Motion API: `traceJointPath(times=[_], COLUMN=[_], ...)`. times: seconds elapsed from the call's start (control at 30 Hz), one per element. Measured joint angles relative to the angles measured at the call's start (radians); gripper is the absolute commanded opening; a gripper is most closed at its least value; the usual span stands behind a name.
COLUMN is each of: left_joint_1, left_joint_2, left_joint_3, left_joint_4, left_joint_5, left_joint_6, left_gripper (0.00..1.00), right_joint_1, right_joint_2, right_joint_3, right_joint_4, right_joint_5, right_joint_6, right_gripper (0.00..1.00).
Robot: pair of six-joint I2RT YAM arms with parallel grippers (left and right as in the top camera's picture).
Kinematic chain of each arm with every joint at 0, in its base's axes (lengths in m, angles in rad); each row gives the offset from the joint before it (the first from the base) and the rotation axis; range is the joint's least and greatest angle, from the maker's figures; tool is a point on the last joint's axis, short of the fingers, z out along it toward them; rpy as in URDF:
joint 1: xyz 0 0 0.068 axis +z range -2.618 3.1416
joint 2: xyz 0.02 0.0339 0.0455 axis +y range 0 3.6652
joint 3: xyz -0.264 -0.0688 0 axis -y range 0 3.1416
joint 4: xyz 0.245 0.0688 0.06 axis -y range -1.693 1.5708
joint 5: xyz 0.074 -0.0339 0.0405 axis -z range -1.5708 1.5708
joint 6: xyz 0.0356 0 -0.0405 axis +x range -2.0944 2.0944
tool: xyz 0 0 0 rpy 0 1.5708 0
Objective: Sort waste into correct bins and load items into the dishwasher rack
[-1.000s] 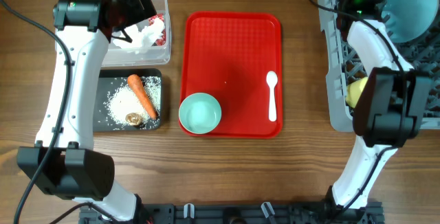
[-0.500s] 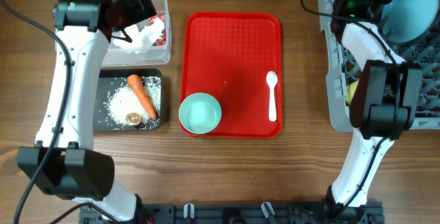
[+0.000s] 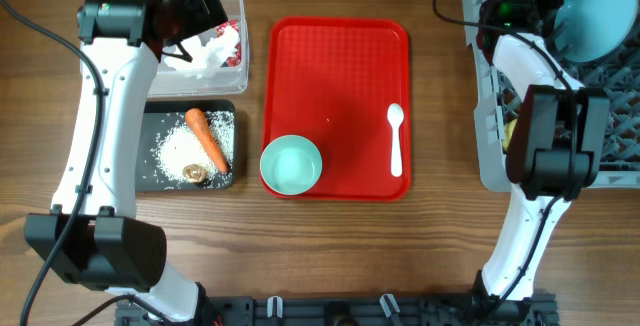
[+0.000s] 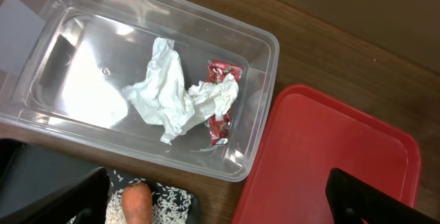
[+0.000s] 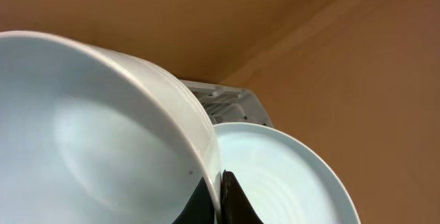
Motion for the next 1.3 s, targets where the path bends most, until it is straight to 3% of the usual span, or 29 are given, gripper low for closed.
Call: traceJointPath(times=[0.2,0.43,0.73,1.3], left_joint_1=[0.0,0.0,0.0,0.0], left_joint_2=[0.0,0.0,0.0,0.0], left_joint_3=[0.0,0.0,0.0,0.0], left_joint_4=[0.0,0.0,0.0,0.0], left_joint_5=[0.0,0.0,0.0,0.0], left_joint_6=[0.0,0.0,0.0,0.0], left_gripper=[1.0,1.0,1.0,1.0], right_joint_1=[0.032,0.058,0.115,0.168], right_joint_2=[0.002,0.009,0.013,0.006], right_joint_3=[0.0,0.0,0.0,0.0], right_joint_4=[-0.012,-0.108,-0.169,-0.117], right_joint_5=[0.027,0.077,0.083,0.082], right_joint_6=[-0.001,-0.003,-0.007,0.008], right_gripper=[0.06,0.45,0.72,0.78])
